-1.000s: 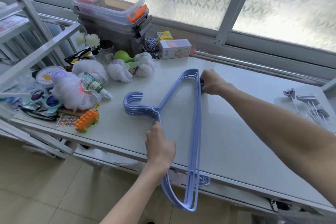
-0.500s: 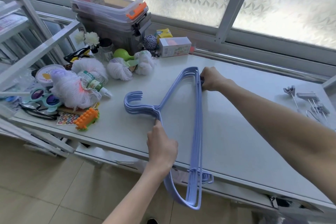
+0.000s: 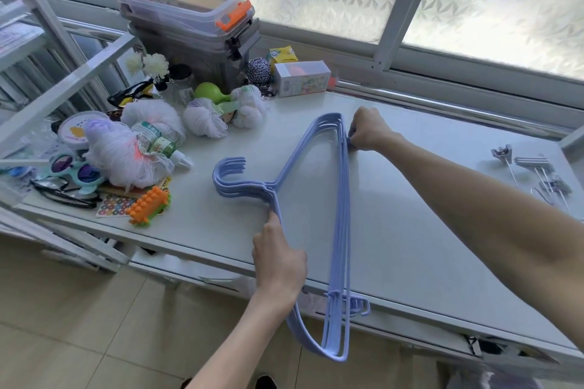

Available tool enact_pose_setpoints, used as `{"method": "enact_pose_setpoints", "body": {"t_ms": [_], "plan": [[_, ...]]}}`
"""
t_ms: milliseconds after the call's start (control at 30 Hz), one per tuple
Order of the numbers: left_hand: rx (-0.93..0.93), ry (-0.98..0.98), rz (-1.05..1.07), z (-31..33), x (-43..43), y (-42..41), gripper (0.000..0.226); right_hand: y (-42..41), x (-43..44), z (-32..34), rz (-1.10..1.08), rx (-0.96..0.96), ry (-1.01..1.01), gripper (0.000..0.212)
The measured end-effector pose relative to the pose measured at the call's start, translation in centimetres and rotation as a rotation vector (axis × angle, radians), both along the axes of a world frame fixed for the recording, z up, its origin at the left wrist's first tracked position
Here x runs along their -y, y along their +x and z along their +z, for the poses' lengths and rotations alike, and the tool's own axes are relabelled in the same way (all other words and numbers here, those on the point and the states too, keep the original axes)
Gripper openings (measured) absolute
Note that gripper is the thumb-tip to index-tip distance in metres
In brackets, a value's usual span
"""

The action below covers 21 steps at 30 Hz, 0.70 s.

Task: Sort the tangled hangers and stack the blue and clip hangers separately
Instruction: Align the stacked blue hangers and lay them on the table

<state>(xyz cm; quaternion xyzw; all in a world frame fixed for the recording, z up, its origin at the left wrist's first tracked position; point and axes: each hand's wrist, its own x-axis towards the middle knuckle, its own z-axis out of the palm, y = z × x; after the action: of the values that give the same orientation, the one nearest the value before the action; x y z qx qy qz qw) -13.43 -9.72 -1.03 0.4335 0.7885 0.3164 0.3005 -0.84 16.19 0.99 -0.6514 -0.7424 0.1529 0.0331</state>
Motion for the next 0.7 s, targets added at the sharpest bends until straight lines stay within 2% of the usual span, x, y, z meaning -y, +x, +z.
{"method": "enact_pose_setpoints", "body": {"t_ms": [133, 200, 267, 367, 467, 567, 700], "plan": [[0.018, 0.012, 0.004, -0.1, 0.0, 0.1, 0.051, 0.3, 0.0, 0.3, -0.098, -0.041, -0.061, 0.016], [0.033, 0.012, 0.010, 0.0, 0.1, 0.1, 0.049, 0.2, 0.4, 0.6, -0.199, -0.135, -0.090, 0.018], [0.084, 0.008, 0.037, 0.1, -0.1, 0.1, 0.041, -0.2, 1.3, 1.1, -0.313, -0.252, -0.129, 0.012], [0.134, -0.018, 0.099, 0.3, -0.6, -0.1, 0.026, -0.7, 3.3, 1.3, -0.391, -0.305, -0.323, 0.042], [0.122, -0.010, 0.119, 0.2, -0.8, -0.2, 0.023, -1.2, 5.3, 0.7, -0.343, -0.238, -0.475, 0.048], [0.103, -0.025, 0.115, 0.1, -0.9, -0.2, 0.025, -1.7, 6.7, 0.1, -0.307, -0.190, -0.553, 0.033], [0.063, -0.034, 0.111, 0.2, -1.1, -0.2, 0.026, -2.4, 7.4, -0.2, -0.269, -0.110, -0.487, 0.011]]}}
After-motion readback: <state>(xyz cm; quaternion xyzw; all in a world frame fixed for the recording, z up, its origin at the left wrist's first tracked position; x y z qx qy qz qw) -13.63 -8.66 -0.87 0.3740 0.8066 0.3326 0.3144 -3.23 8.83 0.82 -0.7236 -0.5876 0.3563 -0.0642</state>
